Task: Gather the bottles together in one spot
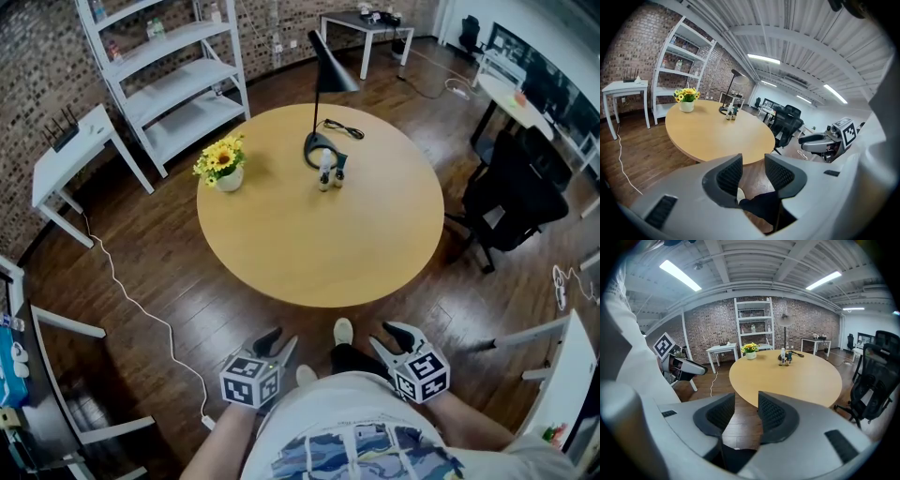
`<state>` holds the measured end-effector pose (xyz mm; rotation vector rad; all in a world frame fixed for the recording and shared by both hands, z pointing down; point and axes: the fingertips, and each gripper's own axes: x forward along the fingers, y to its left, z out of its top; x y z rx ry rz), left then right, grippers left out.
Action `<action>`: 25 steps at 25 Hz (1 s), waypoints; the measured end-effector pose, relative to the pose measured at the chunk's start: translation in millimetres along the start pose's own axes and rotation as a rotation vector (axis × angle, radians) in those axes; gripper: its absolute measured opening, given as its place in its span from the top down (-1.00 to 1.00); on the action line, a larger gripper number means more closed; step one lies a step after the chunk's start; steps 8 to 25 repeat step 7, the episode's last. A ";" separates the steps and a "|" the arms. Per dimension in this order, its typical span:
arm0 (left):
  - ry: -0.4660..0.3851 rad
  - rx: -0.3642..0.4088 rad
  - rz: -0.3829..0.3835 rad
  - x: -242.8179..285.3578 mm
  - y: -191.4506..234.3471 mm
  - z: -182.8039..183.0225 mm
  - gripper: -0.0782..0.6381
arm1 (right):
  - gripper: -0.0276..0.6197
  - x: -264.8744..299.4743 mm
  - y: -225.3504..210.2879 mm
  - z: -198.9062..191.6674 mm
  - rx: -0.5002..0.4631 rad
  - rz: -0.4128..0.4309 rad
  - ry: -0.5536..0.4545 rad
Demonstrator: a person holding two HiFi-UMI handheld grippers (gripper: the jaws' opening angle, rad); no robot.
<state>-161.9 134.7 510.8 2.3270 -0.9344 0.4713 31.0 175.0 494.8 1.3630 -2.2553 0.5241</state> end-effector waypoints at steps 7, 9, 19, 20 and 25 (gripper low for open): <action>-0.009 -0.009 -0.001 1.1 6.9 3.7 0.35 | 0.35 8.5 -1.5 1.3 -0.011 0.000 0.016; -0.009 -0.009 -0.001 1.1 6.9 3.7 0.35 | 0.35 8.5 -1.5 1.3 -0.011 0.000 0.016; -0.009 -0.009 -0.001 1.1 6.9 3.7 0.35 | 0.35 8.5 -1.5 1.3 -0.011 0.000 0.016; -0.009 -0.009 -0.001 1.1 6.9 3.7 0.35 | 0.35 8.5 -1.5 1.3 -0.011 0.000 0.016; -0.009 -0.009 -0.001 1.1 6.9 3.7 0.35 | 0.35 8.5 -1.5 1.3 -0.011 0.000 0.016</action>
